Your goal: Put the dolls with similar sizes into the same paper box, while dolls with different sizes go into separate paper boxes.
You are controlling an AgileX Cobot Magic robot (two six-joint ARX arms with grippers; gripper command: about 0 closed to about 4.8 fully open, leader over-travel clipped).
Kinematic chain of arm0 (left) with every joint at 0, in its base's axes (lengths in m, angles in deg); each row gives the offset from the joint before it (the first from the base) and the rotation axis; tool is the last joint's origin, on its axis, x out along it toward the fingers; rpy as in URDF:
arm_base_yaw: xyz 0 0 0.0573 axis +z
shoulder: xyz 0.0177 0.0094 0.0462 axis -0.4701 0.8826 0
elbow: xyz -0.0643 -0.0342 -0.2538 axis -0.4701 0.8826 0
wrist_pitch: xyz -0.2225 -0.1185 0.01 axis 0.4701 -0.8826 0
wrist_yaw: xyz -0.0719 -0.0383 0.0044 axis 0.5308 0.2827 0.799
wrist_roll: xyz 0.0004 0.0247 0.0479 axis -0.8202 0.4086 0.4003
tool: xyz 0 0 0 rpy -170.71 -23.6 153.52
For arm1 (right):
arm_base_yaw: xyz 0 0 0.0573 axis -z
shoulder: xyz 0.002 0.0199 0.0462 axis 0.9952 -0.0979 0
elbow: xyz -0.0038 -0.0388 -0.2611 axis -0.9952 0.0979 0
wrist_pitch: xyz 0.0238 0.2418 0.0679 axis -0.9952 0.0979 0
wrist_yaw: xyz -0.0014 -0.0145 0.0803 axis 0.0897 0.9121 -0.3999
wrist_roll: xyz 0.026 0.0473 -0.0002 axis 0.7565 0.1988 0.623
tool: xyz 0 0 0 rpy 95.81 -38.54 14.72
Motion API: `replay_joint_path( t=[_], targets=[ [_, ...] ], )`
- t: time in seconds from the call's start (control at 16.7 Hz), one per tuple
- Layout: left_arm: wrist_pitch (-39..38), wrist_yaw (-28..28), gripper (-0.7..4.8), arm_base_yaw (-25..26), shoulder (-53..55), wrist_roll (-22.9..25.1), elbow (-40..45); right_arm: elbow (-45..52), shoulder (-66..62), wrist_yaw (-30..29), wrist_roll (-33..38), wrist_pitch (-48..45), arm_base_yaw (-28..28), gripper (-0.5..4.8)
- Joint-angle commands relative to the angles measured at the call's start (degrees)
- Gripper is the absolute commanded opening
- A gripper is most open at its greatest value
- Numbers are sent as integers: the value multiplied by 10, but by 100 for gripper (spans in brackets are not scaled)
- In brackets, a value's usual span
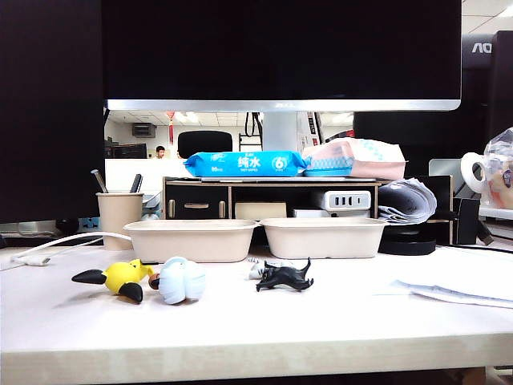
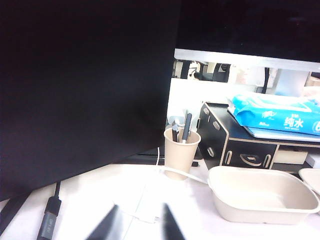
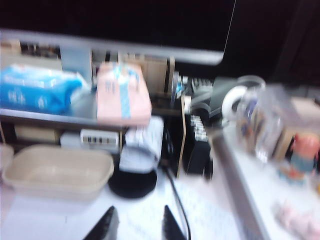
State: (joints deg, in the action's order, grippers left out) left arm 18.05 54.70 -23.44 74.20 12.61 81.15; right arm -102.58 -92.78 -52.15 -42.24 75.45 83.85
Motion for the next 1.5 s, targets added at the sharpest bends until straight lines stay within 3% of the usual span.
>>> replay_joint_path(
  t=[0.06,0.24,0.42,0.48,0.54,0.6,0.66,0.84,1.02,1.26,1.38,1.44,1.5],
  targets=[
    [3,2,111,1,0,-1,-5,-3,0,-3,-1,-22,0,115],
    [1,2,78,1,0,-1,-5,-3,1,-3,-1,-7,0,115],
    [2,2,84,0,0,-2,-6,-20,-2,-28,24,-21,0,117],
    [0,2,131,1,0,-5,-11,-39,-9,-29,27,-20,0,119],
    [0,2,304,1,0,-22,-23,-72,-28,-29,27,-20,0,190],
    [0,0,404,1,0,-36,-30,-98,-52,-38,27,-20,0,235],
    [0,0,455,1,0,-61,-39,-135,-101,-73,27,-20,0,255],
    [-1,2,455,0,0,-87,-49,-191,-228,-148,27,-22,0,317],
    [-73,46,474,0,38,-74,-103,-238,-354,-209,46,-26,-1,479],
    [-109,91,479,0,240,-78,-248,-270,-462,-221,59,-25,-65,479],
    [-152,93,479,-31,384,-78,-313,-299,-526,-206,59,-2,-124,479],
    [-153,116,479,-37,436,-78,-320,-312,-554,-206,58,13,-143,479],
    [-163,176,479,-38,505,-78,-326,-327,-582,-205,58,31,-163,479]
  ],
)
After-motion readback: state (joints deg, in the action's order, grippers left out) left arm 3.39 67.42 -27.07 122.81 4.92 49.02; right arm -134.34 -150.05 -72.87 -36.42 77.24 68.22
